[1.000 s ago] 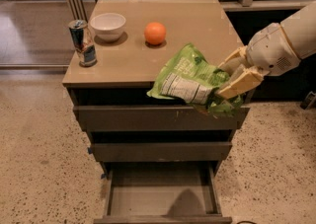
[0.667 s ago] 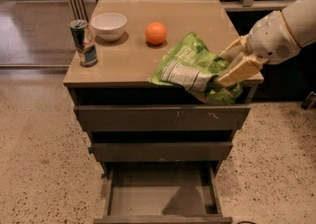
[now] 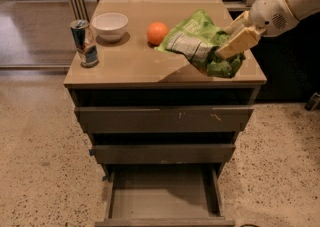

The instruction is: Pick green rice chip bag from bottom drawer and place on counter

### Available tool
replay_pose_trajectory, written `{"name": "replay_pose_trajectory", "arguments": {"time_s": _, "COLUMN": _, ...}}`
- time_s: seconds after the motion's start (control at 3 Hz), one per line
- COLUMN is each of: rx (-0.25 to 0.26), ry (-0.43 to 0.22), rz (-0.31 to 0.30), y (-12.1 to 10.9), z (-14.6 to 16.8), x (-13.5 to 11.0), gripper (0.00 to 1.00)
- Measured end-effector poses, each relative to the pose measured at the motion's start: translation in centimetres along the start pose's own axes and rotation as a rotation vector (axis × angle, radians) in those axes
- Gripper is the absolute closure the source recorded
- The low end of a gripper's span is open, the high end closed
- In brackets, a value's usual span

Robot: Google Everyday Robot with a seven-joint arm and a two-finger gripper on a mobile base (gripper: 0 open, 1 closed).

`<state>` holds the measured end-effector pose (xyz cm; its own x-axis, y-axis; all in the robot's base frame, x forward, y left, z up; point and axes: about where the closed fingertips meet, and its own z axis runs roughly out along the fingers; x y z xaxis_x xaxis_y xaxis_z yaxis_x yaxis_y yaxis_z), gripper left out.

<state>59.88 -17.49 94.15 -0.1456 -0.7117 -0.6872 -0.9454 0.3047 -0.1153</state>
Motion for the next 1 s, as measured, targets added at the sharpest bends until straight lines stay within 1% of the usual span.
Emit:
{"name": "replay_pose_trajectory", "arguments": {"time_s": 0.33, "rx": 0.036, "ry": -0.017, "rz": 0.058, "y": -2.6, "z": 0.9, "x": 0.5, "gripper": 1.0}}
{"name": "replay_pose_trajectory", "arguments": {"time_s": 0.67, "rx": 0.061, "ry": -0.032, "rz": 0.107, "y": -4.7, "z": 2.4, "x": 1.4, "gripper": 1.0}}
{"name": "replay_pose_trajectory", "arguments": {"time_s": 1.0, "rx": 0.07, "ry": -0.04, "rz": 0.134, "y": -6.0, "z": 3.9, "x": 2.1, "gripper": 1.0}}
